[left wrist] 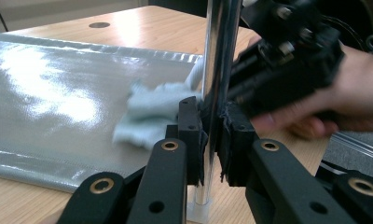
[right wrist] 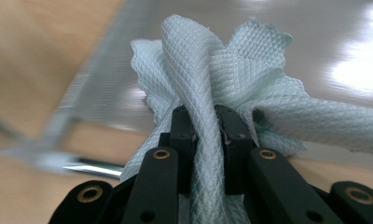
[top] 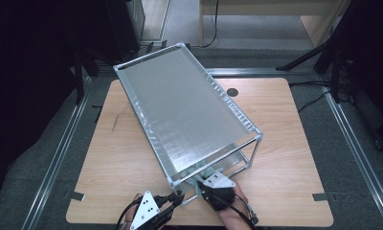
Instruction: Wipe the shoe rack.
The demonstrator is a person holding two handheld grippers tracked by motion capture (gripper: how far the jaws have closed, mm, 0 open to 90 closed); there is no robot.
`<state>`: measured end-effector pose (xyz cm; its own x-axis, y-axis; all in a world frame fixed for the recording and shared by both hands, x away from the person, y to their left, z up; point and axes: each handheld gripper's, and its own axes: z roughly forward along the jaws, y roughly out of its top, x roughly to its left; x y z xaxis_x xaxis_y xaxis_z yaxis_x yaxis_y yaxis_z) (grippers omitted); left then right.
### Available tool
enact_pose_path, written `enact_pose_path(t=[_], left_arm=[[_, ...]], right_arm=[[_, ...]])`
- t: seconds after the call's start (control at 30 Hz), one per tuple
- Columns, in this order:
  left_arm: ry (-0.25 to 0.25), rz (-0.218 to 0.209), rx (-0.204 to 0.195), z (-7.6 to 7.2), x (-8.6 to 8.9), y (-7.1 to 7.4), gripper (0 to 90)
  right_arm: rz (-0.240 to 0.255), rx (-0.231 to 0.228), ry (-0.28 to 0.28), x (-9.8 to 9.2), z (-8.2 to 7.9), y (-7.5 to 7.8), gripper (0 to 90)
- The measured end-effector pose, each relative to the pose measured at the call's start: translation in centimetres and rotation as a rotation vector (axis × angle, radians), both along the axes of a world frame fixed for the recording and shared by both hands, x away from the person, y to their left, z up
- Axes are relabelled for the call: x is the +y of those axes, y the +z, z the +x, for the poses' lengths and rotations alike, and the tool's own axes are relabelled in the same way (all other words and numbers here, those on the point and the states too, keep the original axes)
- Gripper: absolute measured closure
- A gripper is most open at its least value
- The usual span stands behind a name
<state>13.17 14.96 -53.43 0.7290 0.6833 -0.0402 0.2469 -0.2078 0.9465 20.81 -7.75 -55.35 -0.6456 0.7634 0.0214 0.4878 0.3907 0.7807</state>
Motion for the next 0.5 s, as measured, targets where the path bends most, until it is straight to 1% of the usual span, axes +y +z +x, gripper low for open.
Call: enact_pose_path(t=[0.13,0.17,0.2,0.23,0.33,0.4,0.5], left_arm=[[-0.003,0.0,0.0,0.0,0.0,0.0,81.4],[-0.004,0.0,0.0,0.0,0.0,0.0,81.3],[-0.005,0.0,0.0,0.1,0.0,0.0,81.4],[-0.006,0.0,0.0,0.1,0.0,0.0,81.4],[-0.006,-0.001,0.002,0.1,0.0,0.0,81.3],[-0.006,-0.001,0.002,0.1,0.0,0.0,81.3],[-0.006,0.0,0.002,0.1,0.0,0.0,81.3]], right_arm=[[-0.012,-0.009,-0.109,-2.9,1.7,0.2,79.4],[-0.014,-0.01,-0.144,-3.7,2.1,0.3,79.2],[-0.017,-0.014,-0.16,-4.2,2.3,0.3,79.1],[-0.029,-0.026,-0.192,-4.9,2.6,0.4,78.9],[-0.036,-0.043,-0.261,-6.4,3.2,0.6,78.4],[-0.033,-0.053,-0.282,-7.1,3.4,0.6,78.2],[-0.029,-0.053,-0.284,-7.5,3.4,0.7,78.0]])
